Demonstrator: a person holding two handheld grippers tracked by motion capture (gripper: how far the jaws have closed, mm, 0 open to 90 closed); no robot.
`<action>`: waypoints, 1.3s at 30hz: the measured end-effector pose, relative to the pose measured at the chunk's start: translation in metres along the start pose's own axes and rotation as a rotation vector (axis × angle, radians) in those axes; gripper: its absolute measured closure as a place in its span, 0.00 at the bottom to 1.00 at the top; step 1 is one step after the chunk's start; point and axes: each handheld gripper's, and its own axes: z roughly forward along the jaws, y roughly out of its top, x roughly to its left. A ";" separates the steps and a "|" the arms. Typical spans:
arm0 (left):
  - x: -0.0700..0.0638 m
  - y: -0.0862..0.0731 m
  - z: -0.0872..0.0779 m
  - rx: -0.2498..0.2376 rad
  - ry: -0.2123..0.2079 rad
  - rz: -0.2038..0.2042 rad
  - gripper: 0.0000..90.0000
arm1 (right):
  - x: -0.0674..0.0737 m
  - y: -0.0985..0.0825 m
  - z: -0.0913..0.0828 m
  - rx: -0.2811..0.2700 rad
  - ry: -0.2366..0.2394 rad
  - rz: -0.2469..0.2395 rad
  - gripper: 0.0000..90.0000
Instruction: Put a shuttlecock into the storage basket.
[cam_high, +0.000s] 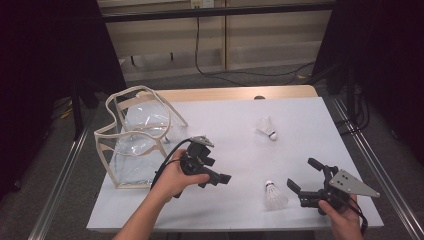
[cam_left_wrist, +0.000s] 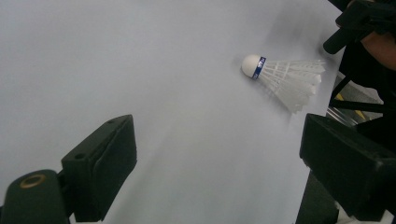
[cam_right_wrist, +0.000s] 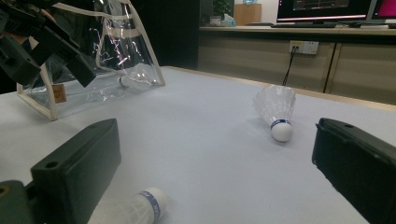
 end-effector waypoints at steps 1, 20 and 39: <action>-0.001 0.000 0.001 -0.003 0.003 0.000 0.12 | 0.000 0.000 0.000 0.000 0.000 0.000 0.01; -0.006 -0.002 0.017 -0.035 -0.026 0.008 0.12 | 0.000 0.000 0.000 0.002 0.000 0.000 0.01; -0.016 -0.003 0.041 -0.035 -0.043 0.020 0.11 | 0.000 0.000 0.000 0.001 -0.002 -0.003 0.01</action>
